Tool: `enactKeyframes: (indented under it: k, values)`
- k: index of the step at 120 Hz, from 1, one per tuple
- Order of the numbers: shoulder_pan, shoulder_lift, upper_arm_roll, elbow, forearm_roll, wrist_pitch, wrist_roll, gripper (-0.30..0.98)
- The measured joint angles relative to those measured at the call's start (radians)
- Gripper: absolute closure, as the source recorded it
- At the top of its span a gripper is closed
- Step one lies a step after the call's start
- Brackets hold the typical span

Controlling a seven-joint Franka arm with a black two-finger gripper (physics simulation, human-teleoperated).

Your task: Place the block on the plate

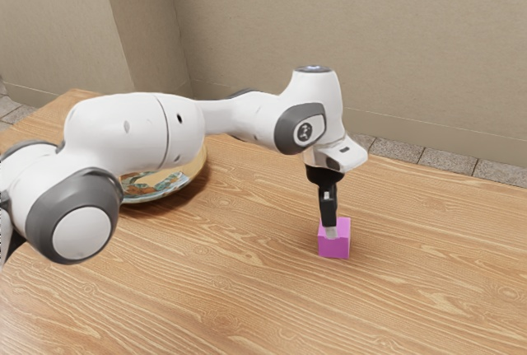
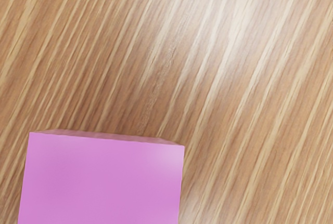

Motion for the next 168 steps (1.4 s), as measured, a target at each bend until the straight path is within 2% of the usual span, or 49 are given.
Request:
enactKeyframes:
  k: [74, 119, 147, 168]
  values:
    - [0.008, 0.108, 0.01, 0.097, 0.013, 0.074, 0.037, 0.0]
    - [0.009, 0.146, 0.01, 0.102, 0.012, 0.088, 0.047, 0.0]
    - [0.009, 0.148, 0.009, 0.101, 0.011, 0.09, 0.048, 0.25]
    - [0.01, 0.144, 0.01, 0.092, 0.012, 0.09, 0.048, 0.27]
